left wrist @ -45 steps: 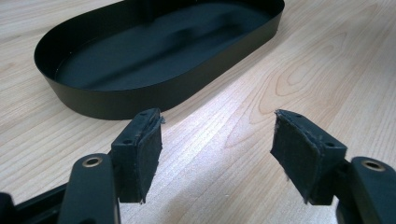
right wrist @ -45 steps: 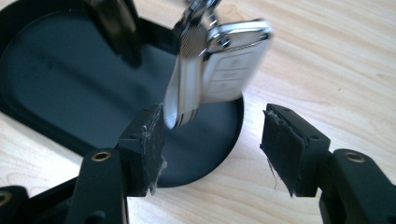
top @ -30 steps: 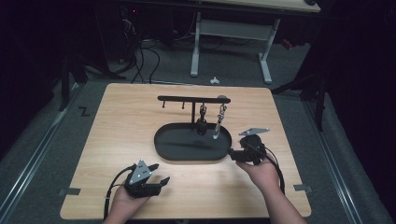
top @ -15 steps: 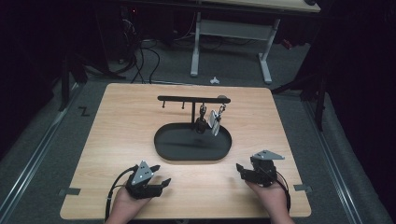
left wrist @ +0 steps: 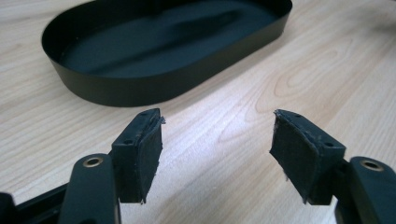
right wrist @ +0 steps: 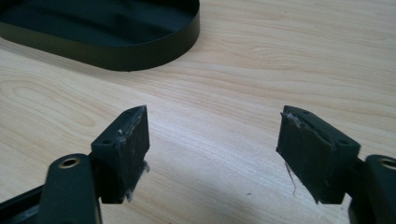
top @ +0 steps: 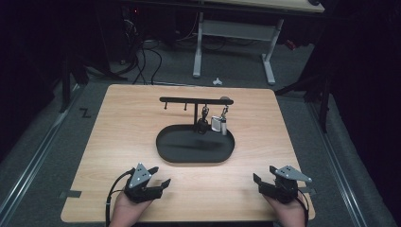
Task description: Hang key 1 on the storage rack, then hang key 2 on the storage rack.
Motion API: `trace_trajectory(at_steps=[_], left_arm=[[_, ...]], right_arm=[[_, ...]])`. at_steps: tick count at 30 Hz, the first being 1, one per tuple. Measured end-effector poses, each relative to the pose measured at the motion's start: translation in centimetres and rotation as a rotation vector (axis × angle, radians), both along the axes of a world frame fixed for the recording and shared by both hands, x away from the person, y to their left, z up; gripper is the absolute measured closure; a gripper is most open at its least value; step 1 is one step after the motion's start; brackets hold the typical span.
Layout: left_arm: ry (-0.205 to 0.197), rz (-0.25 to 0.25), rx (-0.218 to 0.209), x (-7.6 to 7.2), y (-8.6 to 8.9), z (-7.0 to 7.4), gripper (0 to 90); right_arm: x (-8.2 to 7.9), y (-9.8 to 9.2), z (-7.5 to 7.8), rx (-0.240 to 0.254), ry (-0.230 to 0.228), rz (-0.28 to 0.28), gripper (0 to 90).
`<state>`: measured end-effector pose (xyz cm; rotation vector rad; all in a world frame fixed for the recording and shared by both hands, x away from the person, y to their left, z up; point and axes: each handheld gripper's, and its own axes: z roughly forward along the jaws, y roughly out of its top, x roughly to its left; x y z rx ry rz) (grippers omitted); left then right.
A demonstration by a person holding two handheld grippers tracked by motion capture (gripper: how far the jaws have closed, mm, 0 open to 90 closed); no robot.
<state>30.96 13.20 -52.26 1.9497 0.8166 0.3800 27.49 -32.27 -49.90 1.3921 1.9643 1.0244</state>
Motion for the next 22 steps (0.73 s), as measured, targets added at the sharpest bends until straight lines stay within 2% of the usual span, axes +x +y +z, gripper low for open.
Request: trace_trajectory(at_steps=[4, 10, 17, 19, 21, 22], left_arm=[[-0.018, -0.012, 0.015, 0.1, -0.4, 0.2, 33.6], [-0.021, -0.013, 0.005, -0.1, -0.2, 0.3, 33.6], [-0.001, -0.013, -0.009, -0.2, 0.5, 0.0, 33.4], [-0.005, -0.015, -0.008, -0.3, 0.5, 0.1, 33.3], [-0.039, -0.021, 0.004, -0.5, 0.5, 0.7, 33.1], [-0.039, -0.021, 0.004, -0.5, 0.5, 0.7, 33.1]], right_arm=[[0.1, 0.0, -0.7, -0.004, -0.012, -0.002, 22.7], [-0.1, 0.5, -0.9, -0.007, -0.034, -0.008, 22.6], [0.1, 1.0, -0.6, 0.003, -0.048, -0.018, 23.1], [0.1, 1.3, -0.7, 0.006, -0.04, -0.01, 23.6], [0.1, 1.6, -0.9, -0.008, -0.038, 0.003, 23.7], [0.1, 1.7, -0.9, -0.016, -0.037, 0.01, 23.7]])
